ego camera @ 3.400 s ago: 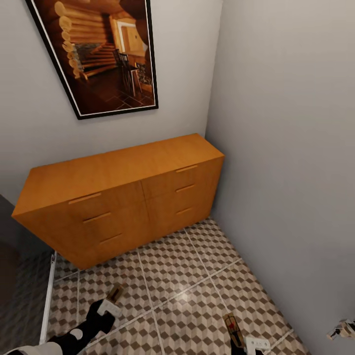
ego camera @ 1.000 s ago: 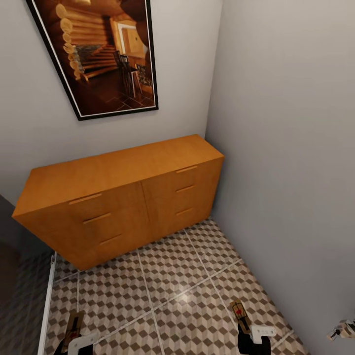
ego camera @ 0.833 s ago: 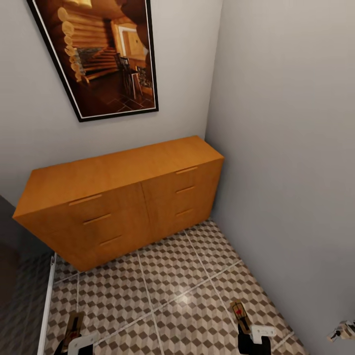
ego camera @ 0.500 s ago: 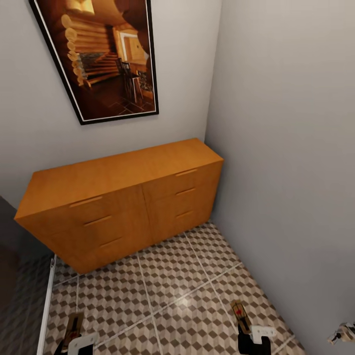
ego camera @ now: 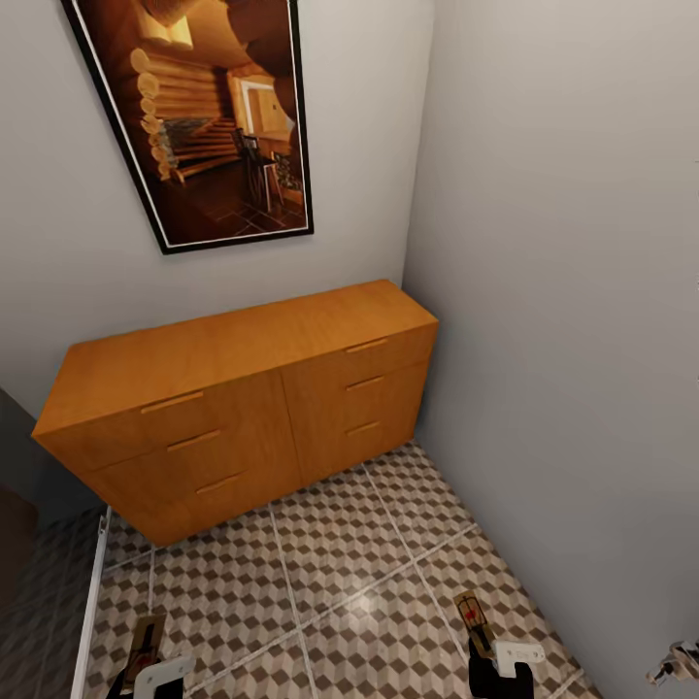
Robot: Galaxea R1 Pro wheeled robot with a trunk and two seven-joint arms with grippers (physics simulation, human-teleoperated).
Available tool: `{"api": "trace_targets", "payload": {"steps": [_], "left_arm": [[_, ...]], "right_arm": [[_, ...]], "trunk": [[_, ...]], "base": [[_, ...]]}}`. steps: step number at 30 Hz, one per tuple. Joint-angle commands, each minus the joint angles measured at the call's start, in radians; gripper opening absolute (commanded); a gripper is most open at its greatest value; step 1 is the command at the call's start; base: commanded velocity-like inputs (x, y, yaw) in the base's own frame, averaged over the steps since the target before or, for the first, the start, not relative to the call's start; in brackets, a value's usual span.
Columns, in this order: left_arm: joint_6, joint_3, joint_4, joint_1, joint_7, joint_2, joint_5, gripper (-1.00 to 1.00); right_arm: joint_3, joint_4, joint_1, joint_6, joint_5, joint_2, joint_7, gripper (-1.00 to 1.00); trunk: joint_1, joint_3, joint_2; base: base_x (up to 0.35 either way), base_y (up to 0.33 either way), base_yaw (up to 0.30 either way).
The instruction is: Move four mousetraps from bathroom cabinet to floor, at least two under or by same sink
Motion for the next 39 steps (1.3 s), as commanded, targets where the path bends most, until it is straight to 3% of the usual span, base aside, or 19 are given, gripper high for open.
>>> {"api": "trace_targets", "payload": {"steps": [1,39], "left_arm": [[-0.001,-0.006,0.002,-0.001,0.012,-0.001,-0.007,-1.00],[-0.001,-0.006,0.002,-0.001,0.012,-0.001,-0.007,-1.00]], "right_arm": [[0.009,0.000,-0.001,-0.002,-0.006,0.000,-0.005,-1.00],[0.009,0.001,-0.001,-0.002,-0.006,0.001,-0.004,-1.00]], "trunk": [[0.000,0.001,-0.001],[0.000,0.059,-0.001]], "base": [[0.000,0.000,0.000],[0.000,0.000,0.000]]}}
